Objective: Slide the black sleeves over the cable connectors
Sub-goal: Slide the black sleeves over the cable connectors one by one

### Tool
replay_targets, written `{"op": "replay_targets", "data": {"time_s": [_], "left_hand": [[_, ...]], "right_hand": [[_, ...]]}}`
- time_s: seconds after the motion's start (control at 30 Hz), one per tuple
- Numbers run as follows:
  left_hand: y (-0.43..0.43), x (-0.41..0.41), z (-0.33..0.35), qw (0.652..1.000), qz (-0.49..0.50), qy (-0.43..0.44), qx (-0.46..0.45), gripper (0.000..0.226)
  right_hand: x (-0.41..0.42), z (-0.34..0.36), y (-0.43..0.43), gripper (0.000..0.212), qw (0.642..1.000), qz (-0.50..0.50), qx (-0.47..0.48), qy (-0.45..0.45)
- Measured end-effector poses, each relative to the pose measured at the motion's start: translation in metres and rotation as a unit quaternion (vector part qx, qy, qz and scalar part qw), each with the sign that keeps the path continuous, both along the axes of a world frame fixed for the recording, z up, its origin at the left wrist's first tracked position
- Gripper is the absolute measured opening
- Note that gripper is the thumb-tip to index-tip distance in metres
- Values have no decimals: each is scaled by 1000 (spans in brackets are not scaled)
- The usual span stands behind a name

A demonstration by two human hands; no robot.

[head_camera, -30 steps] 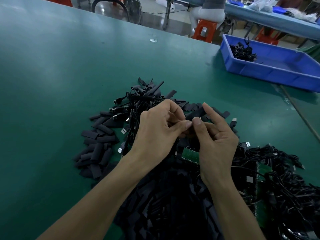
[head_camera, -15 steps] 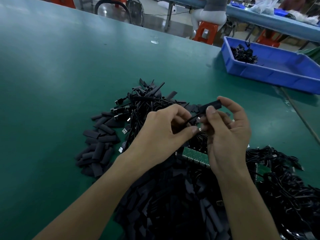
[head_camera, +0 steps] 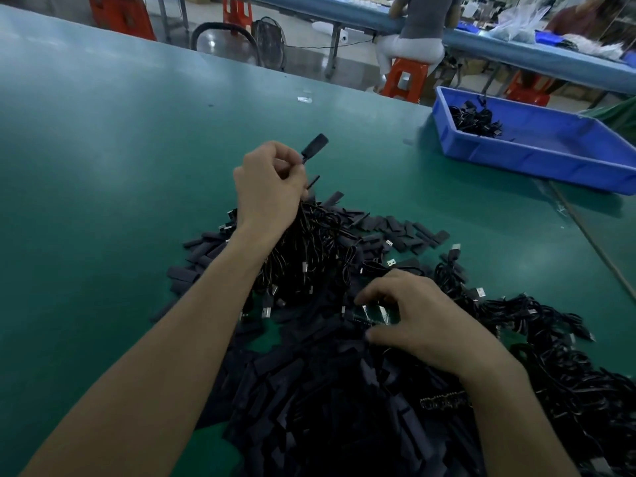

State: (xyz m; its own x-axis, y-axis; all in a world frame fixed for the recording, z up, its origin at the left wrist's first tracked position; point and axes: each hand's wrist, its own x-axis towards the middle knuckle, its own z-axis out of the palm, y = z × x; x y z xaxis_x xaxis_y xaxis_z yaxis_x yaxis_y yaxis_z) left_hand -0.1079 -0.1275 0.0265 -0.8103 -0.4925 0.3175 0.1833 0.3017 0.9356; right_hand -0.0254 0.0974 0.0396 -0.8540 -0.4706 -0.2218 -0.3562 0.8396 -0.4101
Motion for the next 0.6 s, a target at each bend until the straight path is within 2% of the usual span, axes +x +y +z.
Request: {"op": "replay_targets", "data": {"time_s": [0.07, 0.17, 0.3, 0.37, 0.43, 0.5, 0.57, 0.6], "left_hand": [[3, -5, -5, 997, 46, -8, -67, 24], [9, -8, -8, 983, 74, -61, -157, 25], [12, -9, 3, 957, 30, -177, -228, 26], [11, -8, 8, 945, 24, -195, -262, 26], [13, 0, 10, 933, 48, -144, -327, 23], [20, 14, 12, 929, 41, -5, -367, 17], [34, 32, 10, 927, -65, 107, -354, 12], [42, 42, 9, 927, -135, 117, -330, 12]], "right_hand": [[0, -4, -1, 23, 999, -16, -23, 37], [-4, -3, 1, 16, 995, -46, -46, 81], [-13, -1, 3, 11, 992, -52, -50, 108], [-16, -2, 5, 8, 991, -56, -53, 108], [-19, -4, 7, 5, 989, -58, -71, 114], [-22, -7, 11, 3, 986, -61, -105, 113], [-27, -9, 17, 9, 982, -65, -140, 110], [-29, -10, 20, 11, 979, -65, -158, 108]]}}
